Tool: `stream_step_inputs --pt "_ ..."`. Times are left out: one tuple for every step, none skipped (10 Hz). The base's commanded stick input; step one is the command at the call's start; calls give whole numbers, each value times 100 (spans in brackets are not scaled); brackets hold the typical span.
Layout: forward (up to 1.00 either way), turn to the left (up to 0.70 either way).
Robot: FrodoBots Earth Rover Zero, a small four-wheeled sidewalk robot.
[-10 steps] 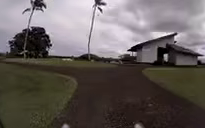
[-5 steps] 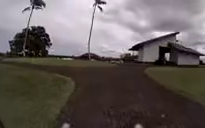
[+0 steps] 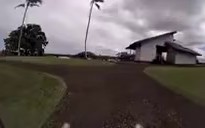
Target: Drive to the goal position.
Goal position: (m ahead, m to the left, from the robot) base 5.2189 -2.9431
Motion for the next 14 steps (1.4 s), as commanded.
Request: stream_step_inputs --pt "70 0" --pt "70 0" --pt "70 0" --pt "70 0" --pt "70 0" --pt "70 0" --pt "70 0" --pt "70 0" --pt "70 0" --pt "70 0" --pt "70 -5" --pt "70 -21" --pt "70 -32" --pt "70 -32"
